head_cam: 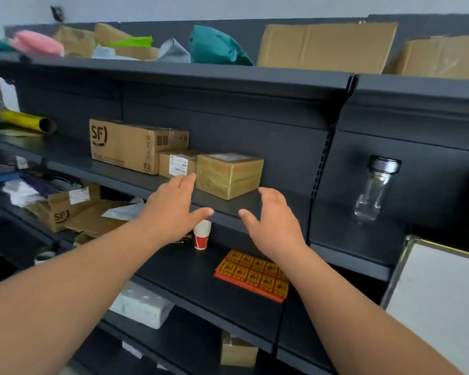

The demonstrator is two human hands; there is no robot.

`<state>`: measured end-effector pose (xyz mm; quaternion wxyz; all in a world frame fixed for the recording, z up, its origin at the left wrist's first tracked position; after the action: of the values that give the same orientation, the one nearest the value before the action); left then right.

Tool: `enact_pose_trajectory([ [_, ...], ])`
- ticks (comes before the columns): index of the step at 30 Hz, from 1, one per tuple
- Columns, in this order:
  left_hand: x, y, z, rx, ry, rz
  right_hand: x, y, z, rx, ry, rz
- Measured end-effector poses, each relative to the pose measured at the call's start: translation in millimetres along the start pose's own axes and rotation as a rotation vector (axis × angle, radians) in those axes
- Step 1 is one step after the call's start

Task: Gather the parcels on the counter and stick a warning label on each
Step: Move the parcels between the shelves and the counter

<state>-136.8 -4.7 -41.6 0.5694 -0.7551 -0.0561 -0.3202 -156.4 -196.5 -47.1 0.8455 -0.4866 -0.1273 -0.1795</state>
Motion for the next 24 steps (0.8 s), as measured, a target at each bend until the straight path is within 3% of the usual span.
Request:
enact_pose_trajectory([
  [12, 129, 57, 69, -0.053, -0.192, -0.010, 169, 80, 7, -0.065, 0.111, 0.048],
  [18, 166, 84, 93, -0.186, -0.247, -0.013, 209, 104, -7, -0.097, 0.166, 0.100],
  [24, 181, 101, 92, -0.371, -0.288, -0.032, 218, 90, -37, 0.042, 0.144, 0.159],
])
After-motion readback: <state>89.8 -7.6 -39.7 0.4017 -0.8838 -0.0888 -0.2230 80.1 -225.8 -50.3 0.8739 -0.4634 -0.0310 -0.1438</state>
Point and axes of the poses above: each hand's wrist, its own x-axis towards the middle knuckle, its own y-axis out of the palm, z = x × y, the point moved 8 cm from there along x, towards the middle knuckle, and after that the axes turned 11 degrees about y, right-handed, at the moved point
